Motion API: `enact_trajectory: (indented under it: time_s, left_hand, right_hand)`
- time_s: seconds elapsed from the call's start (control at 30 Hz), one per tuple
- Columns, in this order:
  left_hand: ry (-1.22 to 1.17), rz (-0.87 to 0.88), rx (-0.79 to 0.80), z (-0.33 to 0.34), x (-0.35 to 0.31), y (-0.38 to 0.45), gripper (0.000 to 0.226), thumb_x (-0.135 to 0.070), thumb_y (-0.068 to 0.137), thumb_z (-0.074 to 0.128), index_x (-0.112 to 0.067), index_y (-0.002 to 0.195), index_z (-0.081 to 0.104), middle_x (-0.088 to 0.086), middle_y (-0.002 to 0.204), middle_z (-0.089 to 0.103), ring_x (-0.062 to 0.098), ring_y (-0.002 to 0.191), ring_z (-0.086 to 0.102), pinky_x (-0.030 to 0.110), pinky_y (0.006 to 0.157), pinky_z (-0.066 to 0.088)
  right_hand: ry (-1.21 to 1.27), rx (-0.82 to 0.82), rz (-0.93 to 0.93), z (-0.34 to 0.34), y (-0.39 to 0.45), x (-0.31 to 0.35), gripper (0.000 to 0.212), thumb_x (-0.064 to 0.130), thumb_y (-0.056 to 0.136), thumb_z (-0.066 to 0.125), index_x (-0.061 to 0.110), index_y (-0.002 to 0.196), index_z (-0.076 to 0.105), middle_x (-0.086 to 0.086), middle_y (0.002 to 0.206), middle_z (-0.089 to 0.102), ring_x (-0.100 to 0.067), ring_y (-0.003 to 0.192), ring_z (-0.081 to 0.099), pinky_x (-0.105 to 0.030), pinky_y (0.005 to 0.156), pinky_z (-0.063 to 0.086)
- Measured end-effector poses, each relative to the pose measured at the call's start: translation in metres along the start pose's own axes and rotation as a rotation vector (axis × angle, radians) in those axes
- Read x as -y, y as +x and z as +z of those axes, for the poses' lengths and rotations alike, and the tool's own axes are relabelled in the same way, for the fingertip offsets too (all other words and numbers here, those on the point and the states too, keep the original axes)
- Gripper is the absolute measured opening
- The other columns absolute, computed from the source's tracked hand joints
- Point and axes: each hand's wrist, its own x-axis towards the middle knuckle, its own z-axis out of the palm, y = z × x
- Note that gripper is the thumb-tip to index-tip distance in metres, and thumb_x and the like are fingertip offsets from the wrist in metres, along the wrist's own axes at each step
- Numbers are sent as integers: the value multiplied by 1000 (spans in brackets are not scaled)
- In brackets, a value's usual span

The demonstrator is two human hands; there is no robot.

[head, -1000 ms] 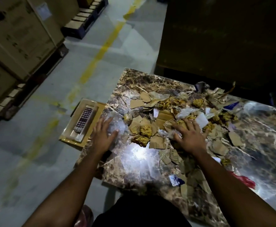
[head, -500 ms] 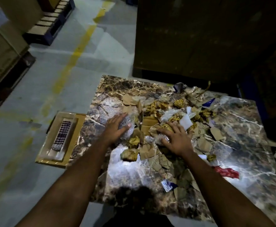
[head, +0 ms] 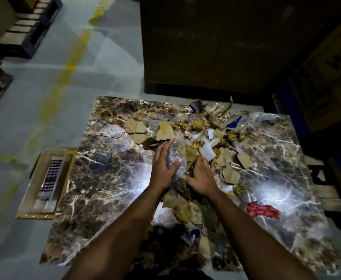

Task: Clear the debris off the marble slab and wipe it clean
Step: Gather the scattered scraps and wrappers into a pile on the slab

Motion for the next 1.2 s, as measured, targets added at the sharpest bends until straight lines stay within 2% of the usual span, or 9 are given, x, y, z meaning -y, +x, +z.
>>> enact_trajectory:
  time_s: [0.1, 0.17, 0.27, 0.43, 0.57, 0.8, 0.93, 1.03, 1.2]
  left_hand:
    - [98, 27, 1, 2, -1, 3, 66, -53, 89, 64, -52, 148, 34, -12, 159, 25, 12, 145, 31, 43, 113, 38]
    - [174, 53, 17, 2, -1, 3, 68, -48, 90, 69, -51, 148, 35, -12, 161, 23, 12, 146, 29, 41, 113, 36]
    - [290, 108, 54, 6, -9, 5, 68, -49, 90, 68, -47, 149, 35, -11, 162, 22, 12, 146, 28, 38, 112, 34]
    - [639, 267, 91, 21, -5, 5, 63, -41, 97, 52, -29, 155, 31, -2, 163, 28, 22, 149, 25, 49, 117, 31]
    - [687, 203, 248, 23, -4, 11, 74, -56, 96, 38, -28, 160, 12, -5, 168, 15, 17, 154, 8, 45, 125, 15]
    - [131, -36, 513, -3, -4, 18, 76, -40, 100, 45, -41, 159, -4, -10, 168, -3, 19, 155, 1, 46, 122, 13]
    - [-337, -344, 401, -14, -16, 22, 78, -11, 97, 33, -36, 158, -8, -12, 166, 16, 19, 152, 22, 43, 113, 38]
    - [-247, -291, 415, -20, -26, 16, 73, -14, 101, 38, -43, 158, 3, -11, 167, 12, 22, 150, 26, 26, 90, 50]
    - [368, -13, 180, -66, -30, -52, 74, -58, 92, 46, -49, 156, 12, -1, 162, 21, 23, 141, 29, 51, 106, 32]
  right_hand:
    - [231, -24, -9, -3, -1, -5, 102, 60, 77, 35, 8, 160, 7, -14, 167, 18, -29, 152, 18, -58, 122, 6]
    - [515, -95, -22, -4, -1, -9, 82, 47, 80, 43, 33, 155, 14, -5, 161, 31, -25, 146, 31, -57, 119, 14]
    - [748, -156, -87, -4, -2, -9, 71, 39, 91, 46, 51, 153, 14, 10, 166, 22, -11, 149, 25, -54, 121, 21]
    - [477, -332, -221, 1, -4, -3, 62, 56, 100, 39, 52, 157, 14, 17, 169, -5, -14, 152, 22, -43, 113, 31]
    - [262, -297, -172, 9, 0, -3, 62, 76, 94, 24, 64, 152, 5, 19, 168, -14, -22, 156, 14, -70, 115, 21]
    - [170, -228, -119, 5, 1, 0, 66, 85, 85, 21, 69, 148, 9, 14, 170, 1, -28, 154, 11, -77, 112, 11]
    - [110, -179, -95, 5, 4, 3, 76, 77, 82, 58, 68, 146, 18, 14, 169, 0, -28, 153, 11, -79, 111, 12]
    - [92, -179, -96, 6, 3, 4, 76, 67, 80, 68, 66, 143, 27, 14, 168, 4, -28, 153, 12, -81, 109, 14]
    - [110, -187, -100, 8, 4, 3, 72, 73, 79, 65, 67, 142, 29, 13, 168, 6, -29, 153, 13, -82, 108, 15]
